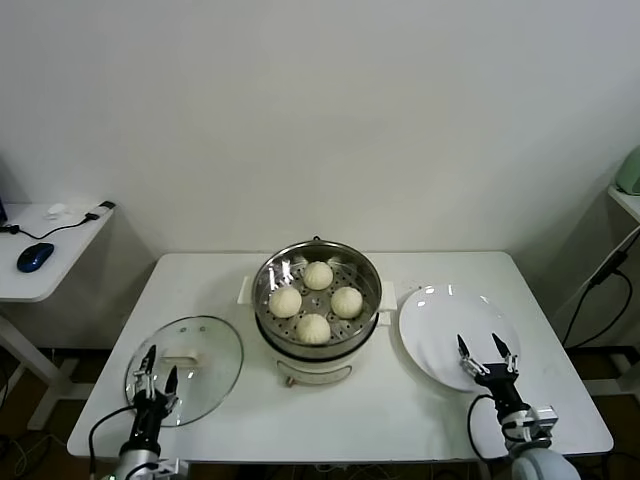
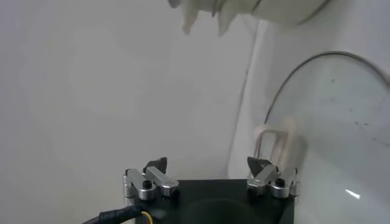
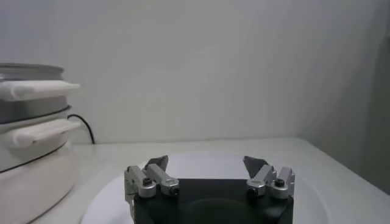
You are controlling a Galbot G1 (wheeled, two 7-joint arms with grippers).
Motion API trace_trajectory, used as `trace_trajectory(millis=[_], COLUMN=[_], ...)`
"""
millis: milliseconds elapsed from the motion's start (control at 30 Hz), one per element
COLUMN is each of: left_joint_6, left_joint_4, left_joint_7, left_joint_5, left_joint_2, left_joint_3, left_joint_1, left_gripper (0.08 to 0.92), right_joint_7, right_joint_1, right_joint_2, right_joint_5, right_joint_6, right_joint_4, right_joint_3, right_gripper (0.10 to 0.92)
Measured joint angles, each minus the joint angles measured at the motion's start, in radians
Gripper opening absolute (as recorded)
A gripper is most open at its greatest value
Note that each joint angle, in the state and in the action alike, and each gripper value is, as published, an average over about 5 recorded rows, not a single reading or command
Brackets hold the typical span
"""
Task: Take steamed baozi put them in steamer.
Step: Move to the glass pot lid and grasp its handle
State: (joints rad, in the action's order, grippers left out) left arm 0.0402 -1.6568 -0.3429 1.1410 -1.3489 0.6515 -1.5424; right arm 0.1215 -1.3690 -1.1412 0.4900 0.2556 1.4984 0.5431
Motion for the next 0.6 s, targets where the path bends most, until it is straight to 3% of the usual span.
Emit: trace_trajectory(millis=[600], left_joint_6=[-0.042], left_joint_4=[0.166], left_joint_7=[-0.050], left_joint_5=[0.109], left_joint_2=[0.005], left_joint_3=[-0.018], left_joint_1=[0.131], left_gripper=[0.823], right_joint_7=[-0.007], right_joint_1=[-0.038], right_joint_2=[-0.041], right_joint_5=[-0.045], right_joint_6=[0.000], right_joint_4=[0.036], right_joint_3=[0.016], right_gripper=[0.823])
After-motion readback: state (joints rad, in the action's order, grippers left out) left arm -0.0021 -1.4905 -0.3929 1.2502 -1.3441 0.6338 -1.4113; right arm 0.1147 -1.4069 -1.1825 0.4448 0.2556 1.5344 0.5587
